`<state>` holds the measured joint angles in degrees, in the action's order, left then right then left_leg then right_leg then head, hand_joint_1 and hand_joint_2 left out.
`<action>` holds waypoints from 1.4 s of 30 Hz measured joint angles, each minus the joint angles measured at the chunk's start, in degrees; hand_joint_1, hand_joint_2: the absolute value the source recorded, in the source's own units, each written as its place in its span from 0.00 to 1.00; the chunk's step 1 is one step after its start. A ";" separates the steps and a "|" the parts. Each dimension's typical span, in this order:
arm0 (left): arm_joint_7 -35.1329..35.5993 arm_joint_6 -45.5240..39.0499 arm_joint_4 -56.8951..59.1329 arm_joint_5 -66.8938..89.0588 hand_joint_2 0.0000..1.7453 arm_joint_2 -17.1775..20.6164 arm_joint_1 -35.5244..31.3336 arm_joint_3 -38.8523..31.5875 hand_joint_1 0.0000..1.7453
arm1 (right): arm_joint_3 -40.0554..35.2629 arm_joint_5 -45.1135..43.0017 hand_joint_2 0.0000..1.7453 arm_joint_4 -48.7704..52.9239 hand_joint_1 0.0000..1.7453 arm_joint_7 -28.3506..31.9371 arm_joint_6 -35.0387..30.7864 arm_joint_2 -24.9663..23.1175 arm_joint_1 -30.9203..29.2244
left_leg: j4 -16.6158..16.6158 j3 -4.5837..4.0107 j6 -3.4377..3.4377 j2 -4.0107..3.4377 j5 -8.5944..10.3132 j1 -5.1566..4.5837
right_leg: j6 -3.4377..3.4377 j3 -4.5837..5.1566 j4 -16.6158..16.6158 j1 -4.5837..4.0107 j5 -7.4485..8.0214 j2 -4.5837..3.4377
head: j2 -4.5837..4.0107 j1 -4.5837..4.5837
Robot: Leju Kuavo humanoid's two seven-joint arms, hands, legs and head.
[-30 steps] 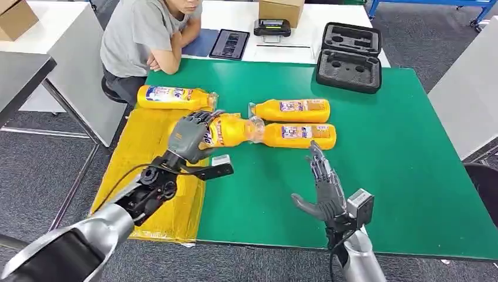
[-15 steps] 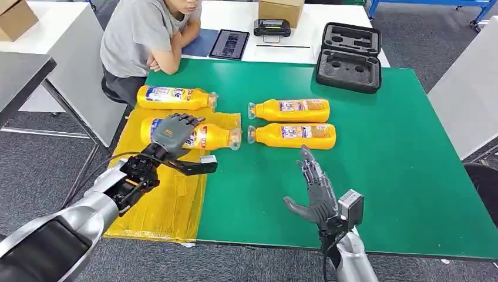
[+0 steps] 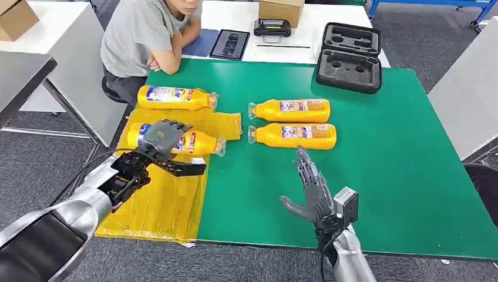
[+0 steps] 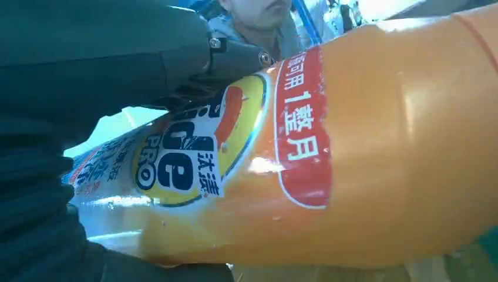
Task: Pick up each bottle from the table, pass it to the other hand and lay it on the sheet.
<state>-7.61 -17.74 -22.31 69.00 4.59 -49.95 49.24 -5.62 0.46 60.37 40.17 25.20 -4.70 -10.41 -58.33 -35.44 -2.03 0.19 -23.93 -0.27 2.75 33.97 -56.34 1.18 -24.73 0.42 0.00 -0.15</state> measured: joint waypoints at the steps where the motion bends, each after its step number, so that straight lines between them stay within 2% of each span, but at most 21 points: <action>1: -0.52 2.29 0.98 0.00 1.00 0.00 -0.25 0.00 1.00 | -0.20 0.04 1.00 -0.59 0.00 0.00 0.02 -0.17 -0.52 | 0.00 0.01 0.00 0.00 0.00 0.00 | 0.00 0.00 0.00 0.00 0.00 0.00 | 0.00 0.02; 9: -1.01 3.71 2.86 -0.11 1.00 -0.02 -0.96 -0.02 1.00 | -0.31 0.11 1.00 -2.27 0.00 0.00 0.04 -0.24 -1.71 | 0.00 0.00 0.02 0.01 0.02 0.01 | 0.00 0.00 -0.01 -0.01 0.00 0.00 | 0.00 0.02; 16: -5.05 9.00 3.78 -3.37 1.00 -0.24 -1.01 -1.37 1.00 | -1.13 -0.06 1.00 -3.80 0.00 0.00 0.20 -0.39 -3.34 | 0.00 0.00 0.03 0.01 0.03 0.01 | 0.00 0.00 -0.01 -0.01 0.00 0.00 | 0.00 0.00; 32: -6.14 13.46 5.48 -4.37 1.00 -1.33 -0.45 -3.63 1.00 | -2.67 0.00 1.00 -6.67 0.00 0.00 -0.74 -0.70 -5.46 | 0.00 0.00 0.04 0.01 0.04 0.01 | 0.00 0.00 -0.01 -0.01 0.00 0.00 | 0.00 0.00; 42: -6.05 13.48 5.53 -4.15 1.00 -1.49 -0.34 -3.96 1.00 | -3.06 -0.07 1.00 -7.26 0.00 0.00 -0.85 -0.72 -5.49 | 0.00 0.00 0.04 0.01 0.04 0.00 | 0.00 0.00 -0.01 -0.01 0.00 0.01 | 0.00 0.00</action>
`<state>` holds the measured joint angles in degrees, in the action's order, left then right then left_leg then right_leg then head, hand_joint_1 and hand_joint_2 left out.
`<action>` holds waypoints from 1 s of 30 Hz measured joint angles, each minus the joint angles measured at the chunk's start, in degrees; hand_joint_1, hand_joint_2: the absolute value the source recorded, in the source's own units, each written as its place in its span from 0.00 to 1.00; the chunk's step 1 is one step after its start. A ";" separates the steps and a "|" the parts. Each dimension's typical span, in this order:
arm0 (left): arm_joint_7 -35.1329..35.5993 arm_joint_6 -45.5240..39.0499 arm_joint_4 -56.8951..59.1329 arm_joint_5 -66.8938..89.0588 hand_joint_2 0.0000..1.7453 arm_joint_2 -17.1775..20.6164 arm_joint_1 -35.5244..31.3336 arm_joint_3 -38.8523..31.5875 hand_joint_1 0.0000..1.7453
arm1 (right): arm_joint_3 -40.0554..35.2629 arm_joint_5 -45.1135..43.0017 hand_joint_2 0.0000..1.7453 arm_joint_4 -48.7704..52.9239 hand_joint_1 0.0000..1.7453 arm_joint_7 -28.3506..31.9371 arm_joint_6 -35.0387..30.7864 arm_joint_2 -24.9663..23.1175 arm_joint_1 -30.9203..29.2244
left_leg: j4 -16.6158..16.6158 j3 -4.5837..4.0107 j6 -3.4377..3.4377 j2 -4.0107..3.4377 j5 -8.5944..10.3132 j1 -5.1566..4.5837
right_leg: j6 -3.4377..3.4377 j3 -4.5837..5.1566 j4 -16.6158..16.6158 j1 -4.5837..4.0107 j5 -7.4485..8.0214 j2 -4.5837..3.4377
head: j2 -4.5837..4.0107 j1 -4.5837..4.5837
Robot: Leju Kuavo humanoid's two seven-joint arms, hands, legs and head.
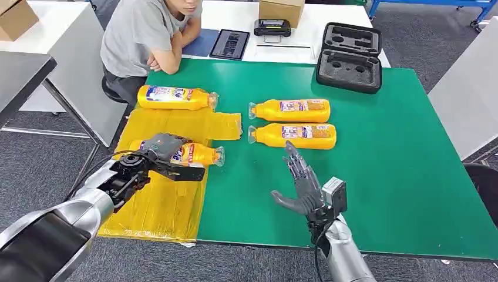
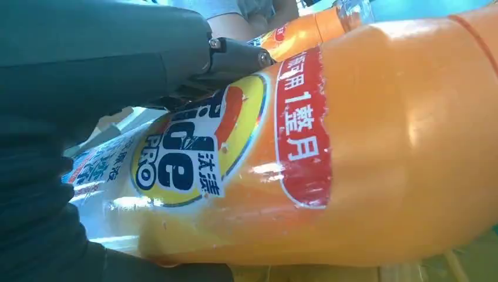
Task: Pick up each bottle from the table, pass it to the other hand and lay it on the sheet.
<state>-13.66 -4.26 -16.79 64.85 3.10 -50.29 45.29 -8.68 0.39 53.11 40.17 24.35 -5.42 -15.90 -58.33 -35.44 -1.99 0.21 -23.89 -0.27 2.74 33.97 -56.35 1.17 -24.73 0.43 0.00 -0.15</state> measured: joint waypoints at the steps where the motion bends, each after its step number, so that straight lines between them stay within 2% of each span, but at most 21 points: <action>1: 0.06 -0.02 0.00 0.04 1.00 -0.02 0.01 0.00 1.00 | -0.02 0.00 1.00 -0.04 0.00 0.00 0.00 0.00 0.00 | 0.00 0.00 0.00 0.00 0.00 0.00 | 0.00 0.00 0.00 0.00 0.00 0.00 | 0.00 0.02; 5: 0.50 0.09 0.30 0.02 1.00 -0.15 0.13 0.00 1.00 | -0.15 0.02 1.00 -0.18 0.00 0.00 -0.26 0.00 0.01 | 0.00 0.00 0.00 0.00 0.00 0.00 | 0.00 0.00 0.00 0.00 0.00 0.00 | 0.00 0.02; 6: 0.61 0.02 0.37 0.02 1.00 -0.15 0.16 0.00 0.91 | -0.20 0.02 1.00 -0.24 0.00 0.00 -0.46 0.00 0.01 | 0.00 0.00 0.00 0.00 0.00 0.00 | 0.00 0.00 0.00 0.00 0.00 0.00 | 0.00 0.00; 7: 0.74 -0.13 0.37 0.02 1.00 -0.20 0.22 -0.04 0.75 | -0.28 0.04 1.00 -0.28 0.00 0.00 -0.61 0.00 0.00 | 0.00 0.00 0.00 0.00 0.00 0.00 | 0.00 0.00 0.00 0.00 0.00 0.00 | 0.00 0.02; 8: 0.87 -0.48 0.37 0.00 1.00 -0.22 0.29 -0.07 0.79 | -0.39 0.04 1.00 -0.35 0.00 0.00 -0.72 0.00 0.00 | 0.00 0.00 0.00 0.00 0.00 0.00 | 0.00 0.00 0.00 0.00 0.00 0.00 | 0.00 0.00; 9: 1.09 -0.92 0.37 -0.11 1.00 -0.26 0.37 -0.15 0.77 | -0.50 0.04 1.00 -0.39 0.00 0.00 -0.94 0.00 0.00 | 0.00 0.00 0.00 0.00 0.00 0.00 | 0.00 0.00 0.00 0.00 0.00 0.00 | 0.00 0.02; 10: 1.33 -1.60 0.37 -0.15 1.00 -0.37 0.51 -0.33 0.50 | -0.57 0.04 1.00 -0.44 0.00 0.00 -1.14 0.00 0.01 | 0.00 0.00 0.00 0.00 0.00 0.00 | 0.00 0.00 0.00 0.00 0.00 0.00 | 0.00 0.02; 12: 1.51 -2.47 0.37 -0.31 1.00 -0.46 0.74 -0.55 0.42 | -0.68 0.13 1.00 -0.44 0.00 0.00 -1.57 0.02 0.02 | 0.00 0.00 0.00 -0.01 0.00 0.00 | 0.00 0.00 0.01 0.00 0.00 0.00 | 0.00 0.00; 13: 1.51 -2.69 0.37 -0.54 1.00 -0.50 0.86 -0.65 0.35 | -0.81 0.26 1.00 -0.44 0.00 0.00 -1.81 0.02 0.03 | 0.00 0.00 0.00 -0.01 0.00 0.00 | 0.00 0.00 0.00 0.00 0.00 0.00 | 0.00 0.02; 14: 1.51 -2.92 0.37 -0.68 1.00 -0.57 0.96 -0.98 0.23 | -1.00 0.28 1.00 -0.44 0.00 0.00 -2.13 0.04 0.07 | 0.00 0.00 0.00 -0.01 0.00 0.00 | 0.00 0.00 0.01 0.00 0.00 0.00 | 0.00 0.00; 15: 1.51 -3.04 0.37 -0.77 1.00 -0.61 0.99 -1.18 0.19 | -1.12 0.39 1.00 -0.44 0.00 0.00 -2.27 0.04 0.10 | 0.00 0.00 0.00 0.00 0.00 0.00 | 0.00 0.00 0.01 0.00 0.00 0.00 | 0.00 0.00; 17: 1.36 -3.15 0.37 -1.03 1.00 -0.81 1.02 -1.53 0.15 | -1.25 0.55 1.00 -0.44 0.00 0.00 -2.58 0.07 0.16 | 0.00 0.00 0.00 0.00 0.00 0.00 | 0.00 0.00 0.01 0.00 0.00 0.00 | 0.00 0.02; 18: 1.22 -3.13 0.37 -1.20 1.00 -0.87 1.05 -1.71 0.10 | -1.31 0.57 1.00 -0.44 0.00 0.00 -2.80 0.09 0.16 | 0.00 0.00 0.00 0.01 0.00 0.00 | 0.00 0.01 0.01 0.00 0.00 0.00 | 0.00 0.00; 24: -0.24 -2.43 0.35 -1.14 1.00 -1.79 1.02 -2.36 0.00 | -1.53 0.87 1.00 -0.44 0.00 0.00 -3.59 0.13 0.18 | 0.00 0.01 0.00 0.00 0.00 0.00 | 0.00 0.01 0.01 0.00 0.00 0.00 | 0.00 0.02; 30: -1.81 -1.53 0.31 -0.77 1.00 -2.51 0.80 -2.86 0.00 | -1.55 0.92 1.00 -0.42 0.00 0.00 -4.18 0.20 0.39 | 0.00 0.01 0.00 -0.01 0.00 0.00 | 0.00 0.00 0.01 0.00 0.00 0.00 | 0.00 0.02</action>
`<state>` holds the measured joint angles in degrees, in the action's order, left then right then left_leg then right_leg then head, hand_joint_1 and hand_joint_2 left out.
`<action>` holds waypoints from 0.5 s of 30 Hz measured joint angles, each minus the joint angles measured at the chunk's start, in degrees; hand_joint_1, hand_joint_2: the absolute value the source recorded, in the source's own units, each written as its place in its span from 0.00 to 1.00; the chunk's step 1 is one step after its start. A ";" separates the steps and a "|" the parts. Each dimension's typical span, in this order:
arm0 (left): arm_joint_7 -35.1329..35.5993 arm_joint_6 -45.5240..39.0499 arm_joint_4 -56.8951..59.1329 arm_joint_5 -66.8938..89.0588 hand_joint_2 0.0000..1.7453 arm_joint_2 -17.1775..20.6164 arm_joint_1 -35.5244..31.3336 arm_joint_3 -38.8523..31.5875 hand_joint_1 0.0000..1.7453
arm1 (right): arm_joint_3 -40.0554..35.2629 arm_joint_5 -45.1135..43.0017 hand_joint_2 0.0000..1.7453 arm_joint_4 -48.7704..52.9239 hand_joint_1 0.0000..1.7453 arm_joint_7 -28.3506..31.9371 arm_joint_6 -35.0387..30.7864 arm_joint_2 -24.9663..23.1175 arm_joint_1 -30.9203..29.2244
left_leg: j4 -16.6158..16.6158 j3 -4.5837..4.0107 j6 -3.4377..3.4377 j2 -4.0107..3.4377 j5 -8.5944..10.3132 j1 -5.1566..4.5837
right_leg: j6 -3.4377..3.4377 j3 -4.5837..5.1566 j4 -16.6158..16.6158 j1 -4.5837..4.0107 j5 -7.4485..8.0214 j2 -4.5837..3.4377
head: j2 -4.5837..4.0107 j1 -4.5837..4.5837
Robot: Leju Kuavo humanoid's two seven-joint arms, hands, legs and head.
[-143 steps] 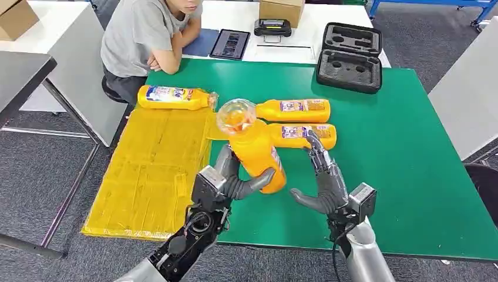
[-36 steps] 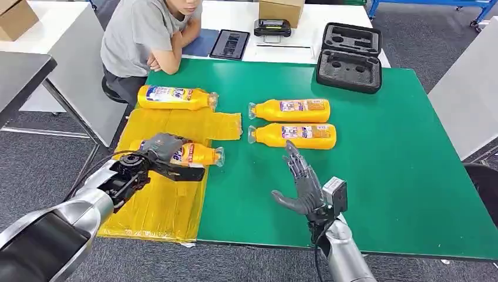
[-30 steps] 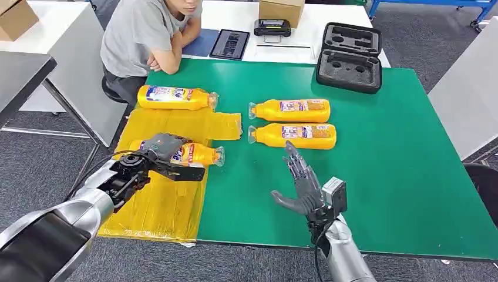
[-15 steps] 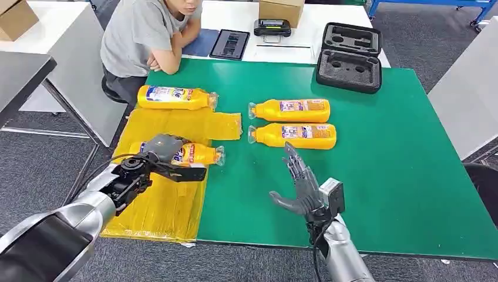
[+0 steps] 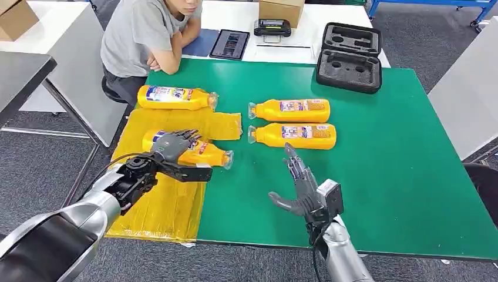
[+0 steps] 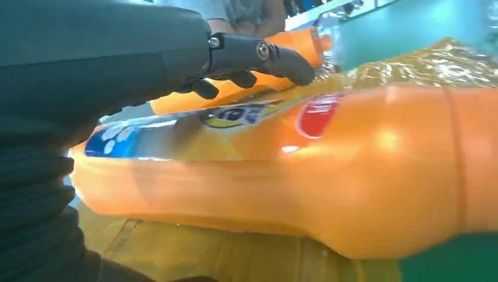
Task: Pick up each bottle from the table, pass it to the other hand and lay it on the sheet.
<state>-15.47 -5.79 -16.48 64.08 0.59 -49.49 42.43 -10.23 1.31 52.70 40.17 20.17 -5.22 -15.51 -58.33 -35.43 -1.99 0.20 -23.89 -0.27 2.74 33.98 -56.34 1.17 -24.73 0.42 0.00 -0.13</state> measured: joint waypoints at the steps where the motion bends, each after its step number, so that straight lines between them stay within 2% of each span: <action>1: -0.15 0.18 -0.02 0.00 1.00 -0.11 -0.03 0.00 0.00 | 0.00 0.00 1.00 -0.02 0.00 0.00 0.00 0.02 0.06 | 0.00 0.00 0.00 0.00 0.00 0.00 | 0.00 0.00 0.00 0.00 0.00 0.00 | 0.00 -0.02; 6: -0.24 0.33 -0.02 0.00 1.00 -0.39 -0.15 0.00 0.04 | 0.00 0.00 1.00 0.00 0.00 0.00 -0.02 0.07 0.18 | 0.00 0.00 0.00 0.00 0.00 0.00 | 0.00 0.00 -0.01 0.00 0.00 0.00 | 0.00 0.00; 7: -0.31 0.39 -0.02 0.00 1.00 -0.42 -0.21 0.00 0.09 | 0.00 0.00 1.00 0.00 0.00 0.00 -0.02 0.07 0.18 | 0.00 0.00 0.00 0.00 0.00 0.00 | 0.00 0.00 0.00 0.00 0.00 0.00 | 0.00 -0.02; 8: -0.39 0.52 -0.02 0.00 1.00 -0.46 -0.24 0.00 0.10 | 0.00 0.00 1.00 0.00 0.00 0.00 -0.02 0.07 0.18 | 0.00 0.00 0.00 0.00 0.00 0.00 | 0.00 0.00 -0.01 0.00 0.00 0.00 | 0.00 0.00; 15: -1.71 1.22 -0.02 0.22 1.00 -0.55 -0.28 0.00 0.01 | -0.04 0.07 1.00 -0.02 0.00 0.00 -0.02 0.09 0.18 | 0.00 0.00 0.00 0.00 0.00 0.00 | 0.00 0.00 0.00 0.00 0.00 0.00 | 0.00 0.00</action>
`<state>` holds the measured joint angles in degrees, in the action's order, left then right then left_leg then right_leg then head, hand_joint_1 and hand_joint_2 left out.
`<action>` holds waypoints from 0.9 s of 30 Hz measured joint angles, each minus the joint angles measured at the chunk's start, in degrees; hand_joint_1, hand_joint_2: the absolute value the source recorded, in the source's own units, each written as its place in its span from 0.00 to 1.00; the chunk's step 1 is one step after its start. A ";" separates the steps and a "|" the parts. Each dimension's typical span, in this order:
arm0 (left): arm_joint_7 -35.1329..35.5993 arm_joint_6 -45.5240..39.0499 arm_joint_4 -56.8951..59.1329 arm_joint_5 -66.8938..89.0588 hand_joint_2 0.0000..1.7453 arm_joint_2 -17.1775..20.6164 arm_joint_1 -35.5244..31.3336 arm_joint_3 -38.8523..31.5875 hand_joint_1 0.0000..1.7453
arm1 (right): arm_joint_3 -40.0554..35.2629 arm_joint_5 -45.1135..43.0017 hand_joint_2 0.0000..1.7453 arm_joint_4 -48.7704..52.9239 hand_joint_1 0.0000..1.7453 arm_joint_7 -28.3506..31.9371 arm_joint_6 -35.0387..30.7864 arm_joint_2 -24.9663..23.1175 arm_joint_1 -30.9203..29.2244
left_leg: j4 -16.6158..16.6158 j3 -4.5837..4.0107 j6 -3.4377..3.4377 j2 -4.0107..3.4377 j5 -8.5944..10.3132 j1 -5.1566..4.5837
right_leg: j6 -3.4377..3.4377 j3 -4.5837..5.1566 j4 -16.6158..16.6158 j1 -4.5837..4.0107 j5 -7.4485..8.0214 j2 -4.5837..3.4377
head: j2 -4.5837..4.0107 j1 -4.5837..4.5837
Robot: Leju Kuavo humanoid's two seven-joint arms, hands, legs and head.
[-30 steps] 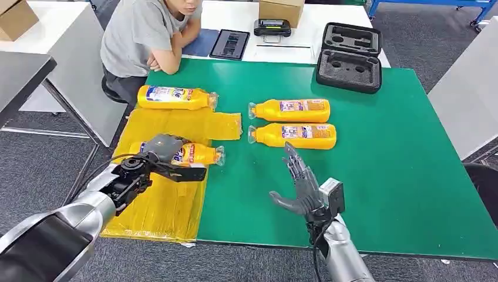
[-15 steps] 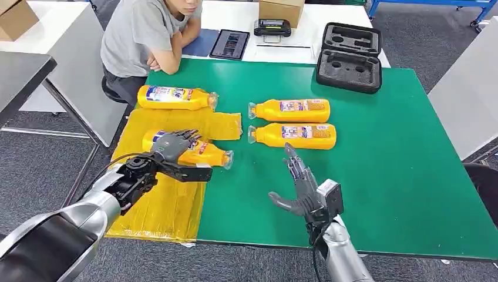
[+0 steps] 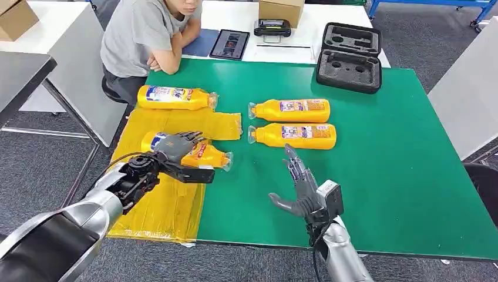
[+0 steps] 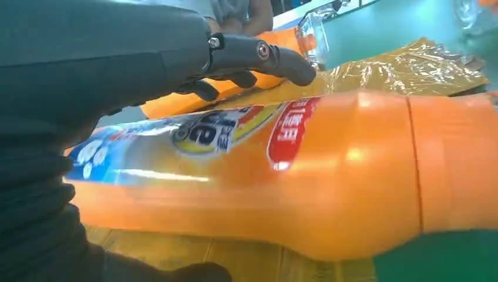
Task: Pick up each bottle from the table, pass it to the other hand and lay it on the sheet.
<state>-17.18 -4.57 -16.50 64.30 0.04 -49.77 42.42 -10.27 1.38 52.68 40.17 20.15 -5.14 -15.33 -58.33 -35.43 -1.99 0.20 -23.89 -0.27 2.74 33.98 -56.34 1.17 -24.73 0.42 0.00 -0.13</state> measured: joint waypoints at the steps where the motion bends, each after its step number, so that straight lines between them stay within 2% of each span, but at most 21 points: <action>1: -0.22 -0.28 -0.02 0.09 1.00 -0.02 0.00 0.02 0.00 | 0.00 0.00 1.00 0.02 0.00 0.00 -0.02 0.00 0.01 | 0.00 0.00 0.00 0.00 0.00 0.00 | 0.00 0.00 0.00 0.00 0.00 0.00 | 0.00 -0.02; 4: -2.08 -0.50 -0.44 0.57 1.00 -0.20 -0.14 0.11 0.00 | 0.00 -0.04 1.00 0.02 0.00 0.00 -0.29 0.02 0.00 | 0.00 0.00 0.00 0.00 0.00 0.00 | 0.00 0.01 0.01 0.00 0.00 0.00 | 0.00 0.00; 8: -8.34 4.21 -1.53 -0.17 1.00 -0.87 -1.39 0.20 0.00 | 0.00 -0.09 1.00 0.00 0.00 0.00 -0.94 0.26 -0.01 | 0.00 -0.01 0.00 0.01 0.00 0.00 | 0.00 -0.01 0.00 0.00 0.00 0.01 | 0.00 -0.02; 16: -15.41 8.85 -5.70 -2.99 1.00 -0.40 -2.36 0.68 0.00 | 0.04 0.07 1.00 0.11 0.00 0.00 -1.11 0.72 0.41 | 0.00 -0.01 0.00 0.03 0.00 0.00 | 0.00 -0.01 0.00 -0.01 0.00 0.02 | 0.00 -0.02; 27: -18.86 13.18 -26.48 -11.67 1.00 6.19 1.75 3.52 0.00 | 0.35 0.81 1.00 2.97 0.00 0.00 -2.01 1.86 2.71 | 0.00 -0.02 0.00 0.01 0.00 0.00 | 0.00 0.00 0.00 0.00 0.00 0.01 | 0.00 -0.02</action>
<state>-36.04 8.61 -42.99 52.63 6.23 -48.02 45.94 -9.92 2.19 55.65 40.17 18.14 -3.28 -12.62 -58.33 -35.44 -1.98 0.21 -23.89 -0.27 2.74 33.97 -56.34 1.17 -24.73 0.43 0.00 -0.15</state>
